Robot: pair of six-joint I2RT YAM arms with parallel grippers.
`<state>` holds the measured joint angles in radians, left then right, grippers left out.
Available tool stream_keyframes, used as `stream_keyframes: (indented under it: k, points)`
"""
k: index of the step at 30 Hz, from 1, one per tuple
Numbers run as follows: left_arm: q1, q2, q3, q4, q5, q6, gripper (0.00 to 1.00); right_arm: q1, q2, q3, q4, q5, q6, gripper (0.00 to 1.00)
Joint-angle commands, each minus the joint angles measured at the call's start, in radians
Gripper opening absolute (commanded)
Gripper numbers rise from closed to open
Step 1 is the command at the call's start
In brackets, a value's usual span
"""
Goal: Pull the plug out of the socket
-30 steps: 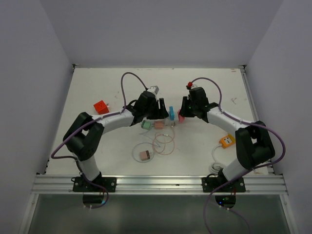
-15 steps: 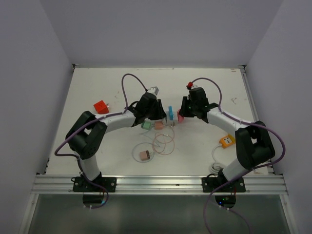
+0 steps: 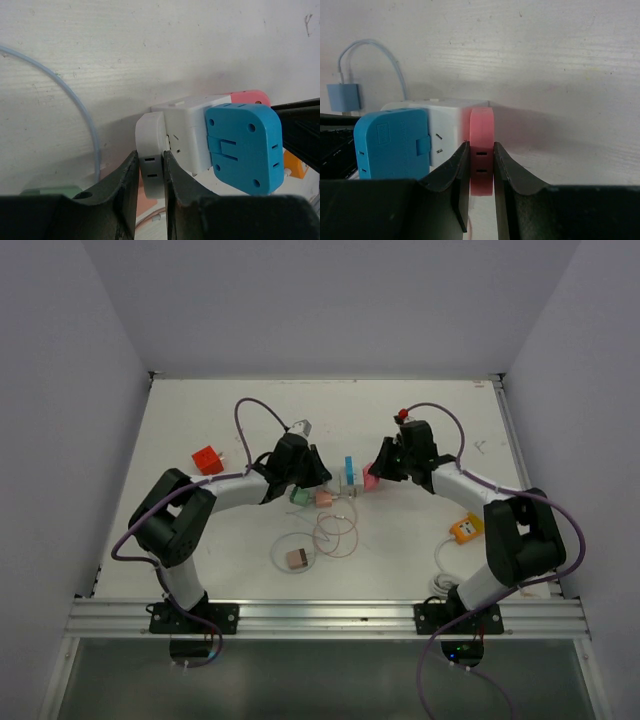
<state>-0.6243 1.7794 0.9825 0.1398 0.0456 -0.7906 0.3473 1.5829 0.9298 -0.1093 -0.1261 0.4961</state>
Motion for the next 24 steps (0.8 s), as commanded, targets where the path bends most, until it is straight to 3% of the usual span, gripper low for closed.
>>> stream_keyframes:
  k: [1, 6, 13, 20, 24]
  points:
    - [0.023, -0.005, -0.039, 0.029, 0.011, 0.014, 0.12, -0.065, 0.032, -0.074, -0.006, -0.050, 0.030, 0.05]
    - [0.032, -0.011, -0.062, 0.072, 0.048, 0.011, 0.10, -0.143, 0.061, -0.129, 0.068, -0.125, 0.091, 0.21]
    - [0.047, -0.029, -0.094, 0.122, 0.085, 0.010, 0.09, -0.157, 0.098, -0.117, 0.023, -0.073, 0.093, 0.57]
    - [0.049, -0.037, -0.104, 0.159, 0.123, 0.013, 0.09, -0.146, 0.010, -0.109, 0.013, -0.044, 0.053, 0.75]
    - [0.049, -0.046, -0.107, 0.173, 0.132, 0.010, 0.09, -0.052, -0.095, -0.048, -0.058, 0.040, 0.004, 0.83]
